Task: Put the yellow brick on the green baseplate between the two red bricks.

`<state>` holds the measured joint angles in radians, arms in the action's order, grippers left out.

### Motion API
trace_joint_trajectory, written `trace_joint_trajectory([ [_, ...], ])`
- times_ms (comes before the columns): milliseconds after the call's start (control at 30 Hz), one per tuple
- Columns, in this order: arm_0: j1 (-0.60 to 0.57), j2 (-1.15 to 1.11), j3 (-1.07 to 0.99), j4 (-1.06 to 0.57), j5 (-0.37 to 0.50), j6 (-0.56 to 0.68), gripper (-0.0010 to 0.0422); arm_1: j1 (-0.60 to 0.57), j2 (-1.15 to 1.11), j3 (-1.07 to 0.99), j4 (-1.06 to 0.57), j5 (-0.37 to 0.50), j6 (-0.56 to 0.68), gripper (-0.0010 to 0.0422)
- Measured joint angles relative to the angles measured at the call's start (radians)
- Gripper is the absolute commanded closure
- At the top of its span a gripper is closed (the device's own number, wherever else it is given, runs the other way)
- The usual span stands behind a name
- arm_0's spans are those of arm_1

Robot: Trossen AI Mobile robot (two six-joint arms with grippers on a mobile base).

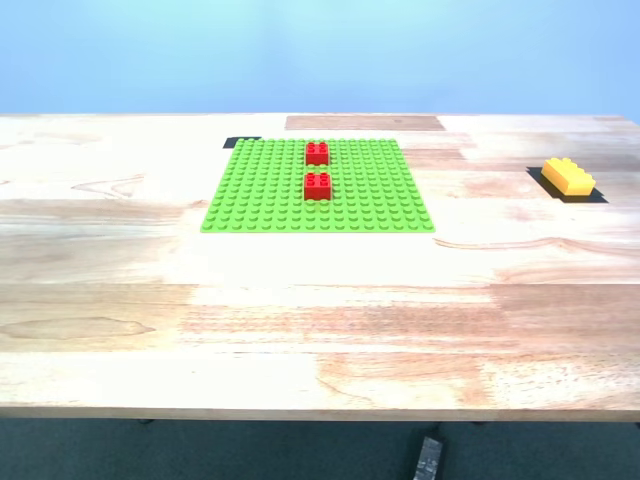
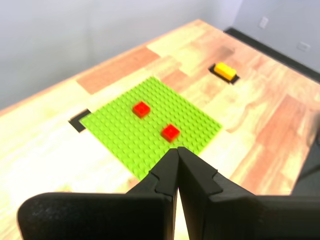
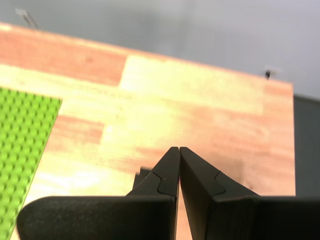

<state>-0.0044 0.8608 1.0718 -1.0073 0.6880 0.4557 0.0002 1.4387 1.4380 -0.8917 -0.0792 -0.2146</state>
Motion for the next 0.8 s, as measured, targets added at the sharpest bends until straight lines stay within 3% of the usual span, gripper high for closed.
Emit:
trace_joint_trajectory([
  [200, -0.001, 0.04, -0.024, -0.011, 0.0, 0.016, 0.0413, 0.0, 0.094, 0.03, -0.051, 0.0, 0.001, 0.0409],
  [300, -0.001, 0.057, -0.045, -0.018, 0.001, 0.039, 0.0413, 0.0, 0.131, 0.032, -0.08, 0.0, 0.0, 0.0385],
  [433, -0.003, 0.08, -0.047, -0.045, 0.001, 0.069, 0.0413, 0.0, 0.18, 0.032, -0.126, 0.001, -0.002, 0.0317],
  [667, -0.023, 0.085, -0.032, -0.038, 0.001, 0.074, 0.0413, -0.001, 0.225, 0.031, -0.168, -0.002, -0.001, 0.0151],
  [800, -0.023, 0.077, -0.032, -0.023, 0.001, 0.075, 0.0413, -0.002, 0.245, 0.017, -0.16, 0.0, 0.035, 0.011],
])
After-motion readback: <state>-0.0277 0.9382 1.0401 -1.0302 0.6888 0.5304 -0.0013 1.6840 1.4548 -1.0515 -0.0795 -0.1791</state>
